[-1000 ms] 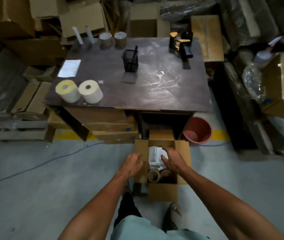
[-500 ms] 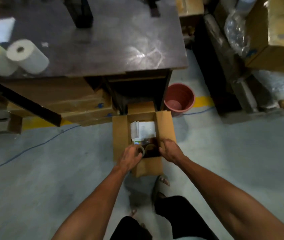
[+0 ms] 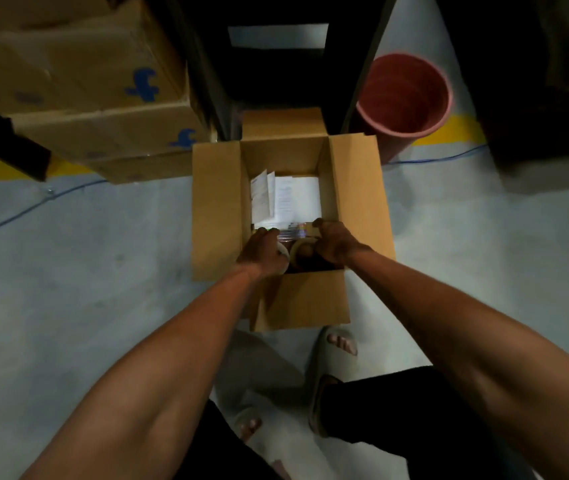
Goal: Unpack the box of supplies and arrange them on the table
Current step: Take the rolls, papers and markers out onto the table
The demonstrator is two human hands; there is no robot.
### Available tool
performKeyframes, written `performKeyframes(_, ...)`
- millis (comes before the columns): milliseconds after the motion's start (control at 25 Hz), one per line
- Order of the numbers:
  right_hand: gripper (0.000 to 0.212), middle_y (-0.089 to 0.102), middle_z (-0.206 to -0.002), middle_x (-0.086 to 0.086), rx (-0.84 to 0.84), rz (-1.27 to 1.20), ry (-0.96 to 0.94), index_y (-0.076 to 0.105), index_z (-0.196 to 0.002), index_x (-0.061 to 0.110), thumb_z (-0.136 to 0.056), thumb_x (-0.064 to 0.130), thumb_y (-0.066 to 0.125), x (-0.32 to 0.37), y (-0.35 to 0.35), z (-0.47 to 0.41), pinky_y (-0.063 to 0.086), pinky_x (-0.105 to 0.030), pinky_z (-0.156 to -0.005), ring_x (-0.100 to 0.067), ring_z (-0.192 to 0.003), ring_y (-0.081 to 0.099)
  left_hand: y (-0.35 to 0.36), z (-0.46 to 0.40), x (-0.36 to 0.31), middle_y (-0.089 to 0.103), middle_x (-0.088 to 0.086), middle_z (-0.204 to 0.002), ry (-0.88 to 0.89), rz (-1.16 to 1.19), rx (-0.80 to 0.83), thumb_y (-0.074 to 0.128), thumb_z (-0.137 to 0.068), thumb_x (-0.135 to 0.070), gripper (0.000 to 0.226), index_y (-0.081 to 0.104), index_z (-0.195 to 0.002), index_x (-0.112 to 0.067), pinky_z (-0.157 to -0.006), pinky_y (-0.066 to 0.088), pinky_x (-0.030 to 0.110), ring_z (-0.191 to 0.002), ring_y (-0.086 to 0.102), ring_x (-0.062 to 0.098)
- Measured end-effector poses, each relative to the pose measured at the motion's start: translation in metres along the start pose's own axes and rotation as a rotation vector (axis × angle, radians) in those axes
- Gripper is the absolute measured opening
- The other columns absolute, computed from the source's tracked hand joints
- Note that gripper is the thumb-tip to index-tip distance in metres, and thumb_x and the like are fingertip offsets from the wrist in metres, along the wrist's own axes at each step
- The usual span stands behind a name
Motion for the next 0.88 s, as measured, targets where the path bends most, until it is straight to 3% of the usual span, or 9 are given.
performKeyframes(280,0.054,0.054,-0.134,-0.016,0.031,0.172,-0.006,0.05,-0.134,0.01,-0.084,0.021,0.069,-0.016,0.078,-0.104,0.05,-0.036,-0.096,-0.033,-0.119,0.056,0.068,-0.097,0.041,0.039,0.015,-0.137,-0.004,-0.166,-0.047,0.066,-0.081,-0.027,0.065,0.04,-0.138,-0.013,-0.101,0.043,0.044,-0.132,0.038,0.036)
performKeyframes(440,0.053,0.058,-0.131,-0.014,-0.002,0.266,-0.036,0.054,-0.13,0.013,-0.082,0.026,0.072,-0.026,0.104,-0.139,0.049,-0.033,-0.095,-0.031,-0.116,0.058,0.084,-0.127,0.061,0.037,0.019,-0.136,-0.036,-0.246,-0.024,0.064,-0.085,-0.028,0.053,0.043,-0.131,-0.01,-0.098,0.043,0.045,-0.126,0.043,0.041)
performKeyframes(640,0.056,0.059,-0.131,-0.014,0.034,0.279,-0.018,0.059,-0.129,0.014,-0.078,0.026,0.079,-0.039,0.108,-0.149,0.048,-0.03,-0.095,-0.03,-0.117,0.059,0.092,-0.143,0.071,0.04,0.016,-0.128,-0.003,-0.275,-0.029,0.068,-0.08,-0.025,0.048,0.046,-0.122,-0.015,-0.08,0.043,0.037,-0.118,0.05,0.038)
performKeyframes(760,0.059,0.064,-0.126,-0.014,0.07,0.238,-0.013,0.063,-0.126,0.012,-0.075,0.034,0.082,-0.037,0.115,-0.152,0.051,-0.031,-0.094,-0.029,-0.113,0.063,0.102,-0.144,0.074,0.033,0.018,-0.141,-0.088,-0.229,0.059,0.074,-0.078,-0.041,0.071,0.04,-0.134,-0.014,-0.093,0.044,0.042,-0.128,0.043,0.04)
performKeyframes(840,0.062,0.07,-0.116,-0.013,0.126,0.207,0.005,0.067,-0.12,0.011,-0.067,0.033,0.089,-0.033,0.122,-0.151,0.056,-0.034,-0.09,-0.026,-0.099,0.069,0.108,-0.142,0.074,0.029,0.019,-0.147,-0.111,-0.284,0.105,0.076,-0.075,-0.05,0.09,0.031,-0.144,-0.014,-0.101,0.045,0.044,-0.133,0.04,0.039)
performKeyframes(880,0.062,0.072,-0.112,-0.012,0.157,0.192,0.018,0.068,-0.118,0.01,-0.064,0.029,0.092,-0.031,0.125,-0.152,0.058,-0.035,-0.087,-0.025,-0.092,0.071,0.108,-0.143,0.074,0.03,0.019,-0.148,-0.102,-0.28,0.11,0.074,-0.079,-0.046,0.087,0.029,-0.145,-0.012,-0.103,0.045,0.044,-0.133,0.041,0.039)
Point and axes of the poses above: each hand's wrist, its own z-axis away from the middle knuckle, its own y-axis out of the palm, x = y × z, the point moved 5 cm from there along -z, towards the middle knuckle
